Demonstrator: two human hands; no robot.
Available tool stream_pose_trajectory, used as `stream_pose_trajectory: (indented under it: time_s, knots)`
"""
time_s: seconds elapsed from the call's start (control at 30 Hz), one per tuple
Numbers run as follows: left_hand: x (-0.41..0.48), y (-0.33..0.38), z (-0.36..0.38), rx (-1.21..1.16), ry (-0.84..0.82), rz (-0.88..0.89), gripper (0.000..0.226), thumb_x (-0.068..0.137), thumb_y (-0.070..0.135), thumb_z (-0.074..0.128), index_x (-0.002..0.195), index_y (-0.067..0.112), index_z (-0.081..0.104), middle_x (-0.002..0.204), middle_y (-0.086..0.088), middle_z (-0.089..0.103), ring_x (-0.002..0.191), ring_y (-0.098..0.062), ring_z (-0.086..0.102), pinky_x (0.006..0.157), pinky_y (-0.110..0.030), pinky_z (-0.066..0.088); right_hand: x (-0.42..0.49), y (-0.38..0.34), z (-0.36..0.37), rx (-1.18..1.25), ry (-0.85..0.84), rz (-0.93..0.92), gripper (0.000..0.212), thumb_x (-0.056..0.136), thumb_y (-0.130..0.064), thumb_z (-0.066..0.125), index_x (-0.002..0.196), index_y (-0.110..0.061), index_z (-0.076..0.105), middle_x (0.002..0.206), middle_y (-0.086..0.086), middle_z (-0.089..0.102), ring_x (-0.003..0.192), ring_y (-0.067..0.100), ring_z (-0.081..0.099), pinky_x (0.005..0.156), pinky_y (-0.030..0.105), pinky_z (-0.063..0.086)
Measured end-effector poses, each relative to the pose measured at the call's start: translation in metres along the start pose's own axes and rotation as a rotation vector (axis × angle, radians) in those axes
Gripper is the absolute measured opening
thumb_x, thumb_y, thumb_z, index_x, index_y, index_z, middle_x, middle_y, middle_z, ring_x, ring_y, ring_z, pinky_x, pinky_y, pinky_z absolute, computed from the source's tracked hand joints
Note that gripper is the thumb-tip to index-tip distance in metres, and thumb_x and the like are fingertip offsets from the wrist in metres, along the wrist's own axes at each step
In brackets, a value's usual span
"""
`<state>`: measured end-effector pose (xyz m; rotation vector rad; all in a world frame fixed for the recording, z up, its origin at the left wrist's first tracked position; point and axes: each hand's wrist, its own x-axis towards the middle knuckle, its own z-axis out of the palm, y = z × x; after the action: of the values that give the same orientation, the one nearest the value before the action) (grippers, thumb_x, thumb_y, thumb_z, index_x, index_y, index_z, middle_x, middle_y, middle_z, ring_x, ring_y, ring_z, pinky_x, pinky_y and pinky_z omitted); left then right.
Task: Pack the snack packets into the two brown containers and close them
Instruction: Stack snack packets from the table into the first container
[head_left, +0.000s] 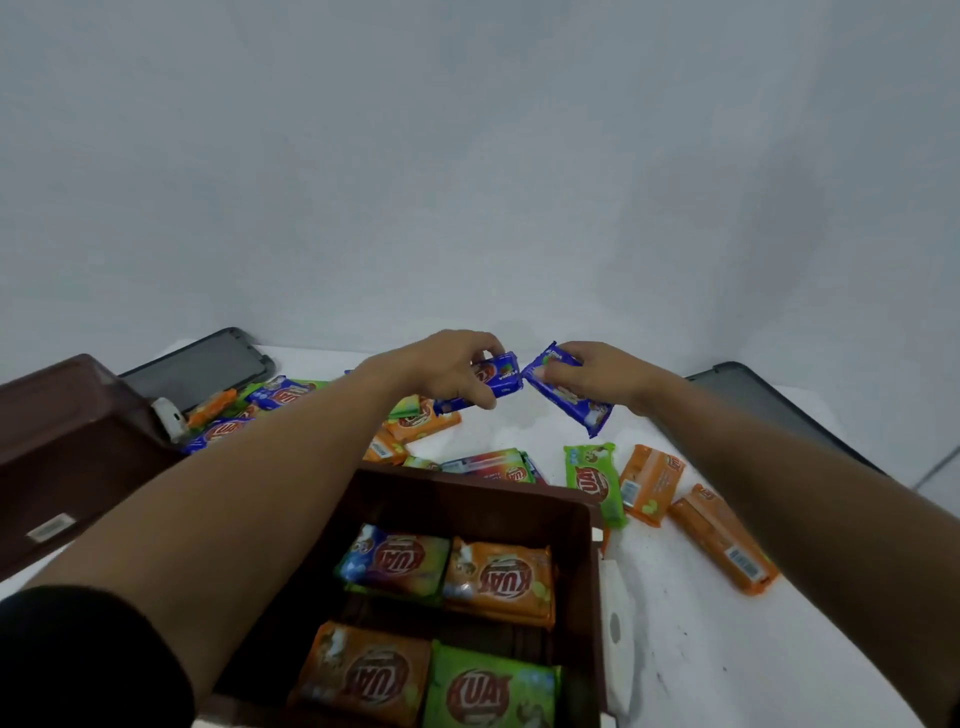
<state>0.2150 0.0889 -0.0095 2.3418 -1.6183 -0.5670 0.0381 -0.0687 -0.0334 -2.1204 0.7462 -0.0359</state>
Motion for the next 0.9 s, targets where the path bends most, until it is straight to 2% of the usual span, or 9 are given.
stream_pose_trajectory:
  time_s: [0.07, 0.13, 0.27, 0.43, 0.53, 0.6, 0.7, 0.77, 0.9]
  knots:
    - [-0.010, -0.001, -0.006, 0.061, 0.009, 0.029, 0.071, 0.082, 0.032, 0.083, 0.144, 0.023, 0.047, 0.137, -0.002, 0.055, 0.107, -0.015, 0.054, 0.073, -0.023, 0.045, -0.012, -0.016, 0.006, -0.069, 0.013, -0.012, 0.064, 0.074, -0.050, 0.084, 0.120, -0.027, 0.046, 0.107, -0.001, 0.066, 0.088, 0.018, 0.070, 0.065, 0.027, 0.056]
    - [-0.024, -0.003, -0.010, 0.101, 0.017, 0.044, 0.073, 0.083, 0.032, 0.082, 0.147, 0.022, 0.046, 0.140, -0.003, 0.054, 0.108, -0.013, 0.050, 0.081, -0.027, 0.044, -0.024, -0.031, 0.013, -0.163, 0.056, -0.033, 0.079, 0.070, -0.041, 0.090, 0.128, -0.027, 0.037, 0.115, 0.001, 0.060, 0.094, 0.018, 0.066, 0.068, 0.027, 0.056]
    - [-0.054, -0.011, -0.020, 0.146, 0.040, 0.095, 0.076, 0.083, 0.034, 0.082, 0.148, 0.020, 0.046, 0.141, -0.003, 0.055, 0.110, -0.013, 0.050, 0.085, -0.029, 0.042, -0.051, -0.056, 0.027, -0.370, 0.182, -0.112, 0.078, 0.071, -0.043, 0.088, 0.132, -0.023, 0.044, 0.121, 0.001, 0.058, 0.099, 0.018, 0.060, 0.068, 0.024, 0.053]
    - [-0.098, -0.023, -0.027, 0.237, 0.046, 0.165, 0.073, 0.081, 0.042, 0.081, 0.143, 0.017, 0.052, 0.136, -0.003, 0.058, 0.110, -0.016, 0.053, 0.084, -0.029, 0.042, -0.098, -0.082, 0.053, -0.496, 0.227, -0.146, 0.084, 0.071, -0.049, 0.085, 0.142, -0.020, 0.052, 0.131, 0.002, 0.059, 0.108, 0.016, 0.055, 0.087, 0.029, 0.048]
    - [-0.126, -0.027, -0.029, 0.253, 0.010, 0.205, 0.071, 0.078, 0.044, 0.083, 0.138, 0.019, 0.056, 0.130, -0.001, 0.059, 0.105, -0.015, 0.053, 0.083, -0.030, 0.044, -0.130, -0.096, 0.074, -0.567, 0.190, -0.115, 0.086, 0.072, -0.052, 0.083, 0.145, -0.021, 0.051, 0.126, 0.001, 0.060, 0.105, 0.014, 0.052, 0.081, 0.026, 0.044]
    - [-0.141, -0.025, -0.027, 0.263, -0.016, 0.226, 0.072, 0.075, 0.047, 0.084, 0.137, 0.021, 0.057, 0.127, 0.000, 0.060, 0.104, -0.016, 0.054, 0.084, -0.032, 0.047, -0.149, -0.101, 0.084, -0.546, 0.161, -0.105, 0.084, 0.071, -0.048, 0.085, 0.144, -0.021, 0.054, 0.117, -0.002, 0.061, 0.101, 0.013, 0.053, 0.072, 0.022, 0.043]
    - [-0.161, -0.020, -0.024, 0.284, -0.073, 0.249, 0.072, 0.072, 0.048, 0.086, 0.134, 0.024, 0.058, 0.122, 0.003, 0.060, 0.106, -0.017, 0.056, 0.088, -0.035, 0.051, -0.169, -0.103, 0.101, -0.551, 0.144, -0.083, 0.080, 0.069, -0.045, 0.089, 0.138, -0.021, 0.057, 0.123, -0.001, 0.063, 0.104, 0.015, 0.056, 0.078, 0.026, 0.047]
    - [-0.169, -0.017, -0.019, 0.295, -0.119, 0.253, 0.071, 0.070, 0.049, 0.086, 0.132, 0.025, 0.060, 0.121, 0.005, 0.061, 0.106, -0.018, 0.057, 0.089, -0.037, 0.053, -0.175, -0.099, 0.111, -0.562, 0.135, -0.066, 0.074, 0.065, -0.045, 0.091, 0.127, -0.025, 0.056, 0.121, -0.001, 0.063, 0.103, 0.015, 0.057, 0.077, 0.028, 0.047]
    - [-0.178, -0.016, 0.001, 0.423, -0.173, 0.238, 0.074, 0.066, 0.059, 0.085, 0.130, 0.029, 0.061, 0.122, 0.007, 0.062, 0.109, -0.019, 0.057, 0.092, -0.043, 0.053, -0.179, -0.089, 0.131, -0.568, 0.102, -0.016, 0.062, 0.062, -0.040, 0.092, 0.104, -0.028, 0.048, 0.103, -0.005, 0.058, 0.086, 0.011, 0.056, 0.062, 0.027, 0.046]
